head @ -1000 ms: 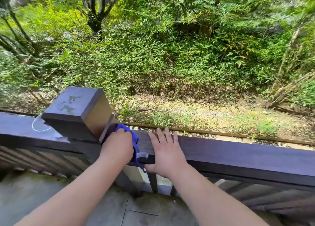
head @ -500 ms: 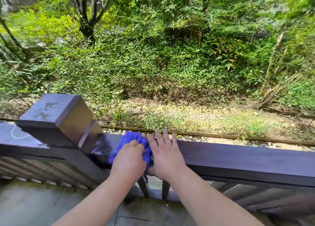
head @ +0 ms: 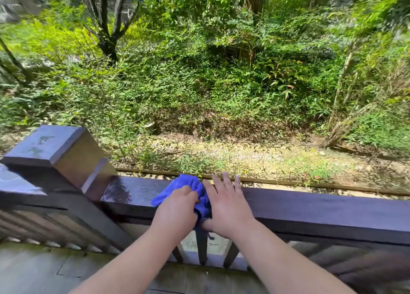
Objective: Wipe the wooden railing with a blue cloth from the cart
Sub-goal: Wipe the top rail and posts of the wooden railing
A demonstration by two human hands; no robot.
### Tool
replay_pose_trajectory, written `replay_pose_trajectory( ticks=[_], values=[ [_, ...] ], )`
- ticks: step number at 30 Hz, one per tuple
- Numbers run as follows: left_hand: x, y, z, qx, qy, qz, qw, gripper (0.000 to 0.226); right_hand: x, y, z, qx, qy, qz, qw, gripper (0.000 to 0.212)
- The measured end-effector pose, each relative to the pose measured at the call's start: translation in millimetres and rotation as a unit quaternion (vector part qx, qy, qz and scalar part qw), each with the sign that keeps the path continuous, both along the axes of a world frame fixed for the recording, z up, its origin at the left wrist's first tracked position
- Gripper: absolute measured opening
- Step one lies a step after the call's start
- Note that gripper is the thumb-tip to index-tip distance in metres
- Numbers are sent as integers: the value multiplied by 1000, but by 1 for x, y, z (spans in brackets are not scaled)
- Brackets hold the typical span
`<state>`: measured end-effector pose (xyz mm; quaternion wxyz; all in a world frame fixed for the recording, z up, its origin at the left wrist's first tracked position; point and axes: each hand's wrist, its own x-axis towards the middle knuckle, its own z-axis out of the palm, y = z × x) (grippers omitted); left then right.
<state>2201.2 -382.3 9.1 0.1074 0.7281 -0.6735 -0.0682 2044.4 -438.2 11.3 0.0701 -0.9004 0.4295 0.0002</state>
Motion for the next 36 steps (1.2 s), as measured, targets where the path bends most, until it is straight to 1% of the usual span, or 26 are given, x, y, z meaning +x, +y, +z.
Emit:
replay_pose_trajectory(
  ticks=[4, 7, 13, 18, 23, 28, 30, 33, 36],
  values=[
    [21, 5, 2, -4, -25, 25, 999, 15, 23, 3, -2, 25, -20, 33, 999, 110],
    [47, 11, 2, -5, -30, 53, 998, 19, 53, 11, -5, 37, -34, 41, 998, 109],
    [104, 28, 1, 3, -47, 112, 993, 24, 109, 27, -12, 39, -12, 38, 998, 108],
    [148, 33, 7, 25, -91, 172, 981, 16, 143, 33, -17, 33, -1, 42, 999, 111],
    [151, 35, 6, 38, -141, 181, 973, 20, 168, 39, -21, 28, -12, 54, 998, 113],
    [151, 45, 8, 53, -160, 190, 967, 23, 184, 41, -15, 35, -17, 82, 996, 114],
    [153, 47, 10, 68, -158, 186, 967, 26, 187, 41, -11, 37, -17, 87, 995, 113],
    [158, 43, 16, 97, -125, 181, 971, 28, 186, 40, -7, 37, -21, 95, 995, 109],
    [163, 44, 20, 91, -99, 172, 976, 26, 183, 36, -2, 31, -30, 100, 994, 97]
  ],
)
